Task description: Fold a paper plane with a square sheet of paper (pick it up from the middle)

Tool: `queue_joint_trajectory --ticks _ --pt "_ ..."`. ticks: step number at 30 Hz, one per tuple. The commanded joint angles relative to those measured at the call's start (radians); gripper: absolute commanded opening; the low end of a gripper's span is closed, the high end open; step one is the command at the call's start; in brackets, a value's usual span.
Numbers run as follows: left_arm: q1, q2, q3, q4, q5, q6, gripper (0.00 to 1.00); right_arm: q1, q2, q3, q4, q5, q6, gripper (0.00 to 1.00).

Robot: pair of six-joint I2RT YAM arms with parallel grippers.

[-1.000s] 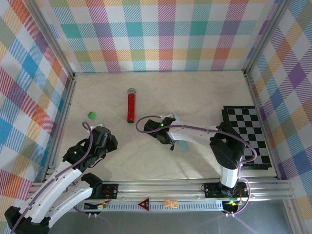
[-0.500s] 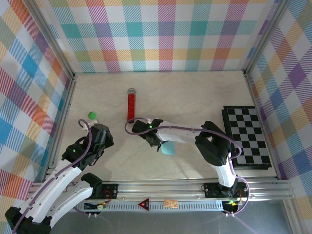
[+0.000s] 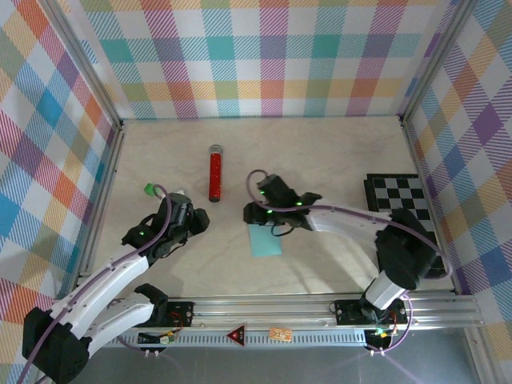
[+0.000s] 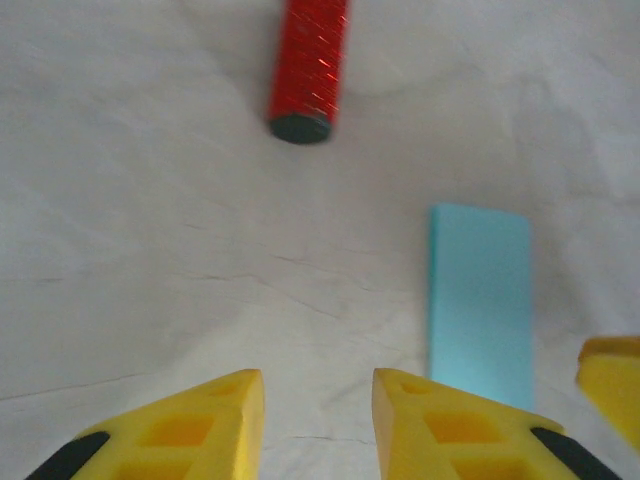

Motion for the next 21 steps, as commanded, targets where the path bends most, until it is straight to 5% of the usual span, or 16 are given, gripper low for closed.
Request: queue_joint_trajectory --ticks 1,10,21 --pt "0.011 0.094 -0.042 0.278 0.249 -0.025 0.34 -0.124 -0.041 -0.160 0.191 -0.197 0.091 0.39" --pt "-0.010 0.420 -0.021 0.550 0.465 -0.166 0.38 -0.260 0.057 -0.190 0.173 -0.482 0.044 0.10" --pt "-0.055 0.687 0.012 0.658 0.560 -0.244 0.41 -0.300 0.143 -0.200 0.170 -0.574 0.035 0.10"
